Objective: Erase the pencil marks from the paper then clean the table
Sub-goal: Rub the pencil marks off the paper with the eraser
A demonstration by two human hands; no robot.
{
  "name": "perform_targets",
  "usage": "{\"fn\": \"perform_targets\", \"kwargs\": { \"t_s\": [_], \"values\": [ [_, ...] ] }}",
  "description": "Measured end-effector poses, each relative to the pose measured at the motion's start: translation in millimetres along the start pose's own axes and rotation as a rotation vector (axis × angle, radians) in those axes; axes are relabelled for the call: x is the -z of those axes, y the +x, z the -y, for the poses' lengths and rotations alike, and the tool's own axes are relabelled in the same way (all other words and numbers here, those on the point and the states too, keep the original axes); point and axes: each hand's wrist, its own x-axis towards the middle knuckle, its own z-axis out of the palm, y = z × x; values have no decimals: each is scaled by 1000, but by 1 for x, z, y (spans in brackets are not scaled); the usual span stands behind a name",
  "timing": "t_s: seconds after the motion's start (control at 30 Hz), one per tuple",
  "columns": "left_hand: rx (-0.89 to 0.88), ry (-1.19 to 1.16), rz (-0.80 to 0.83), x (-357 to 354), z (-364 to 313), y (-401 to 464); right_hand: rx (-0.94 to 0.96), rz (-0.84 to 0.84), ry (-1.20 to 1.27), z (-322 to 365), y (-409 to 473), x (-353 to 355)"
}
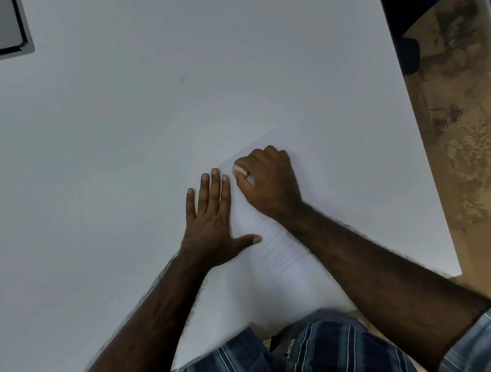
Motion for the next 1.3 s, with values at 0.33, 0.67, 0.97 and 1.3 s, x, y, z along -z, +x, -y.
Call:
{"fn": "perform_targets", "kwargs": {
  "t_s": [0.33, 0.67, 0.97, 1.3],
  "values": [
    [1, 6, -12, -1, 1, 0, 34, 46, 4, -4, -9, 1],
    [-1, -6, -13, -1, 1, 0, 47, 40, -43, -18, -25, 12],
    [-4, 3, -24, -2, 2, 0, -42, 15, -12, 0, -39, 10],
    [-5, -2, -10, 0, 1, -1, -90, -29, -6, -15, -38, 8]
  ]
}}
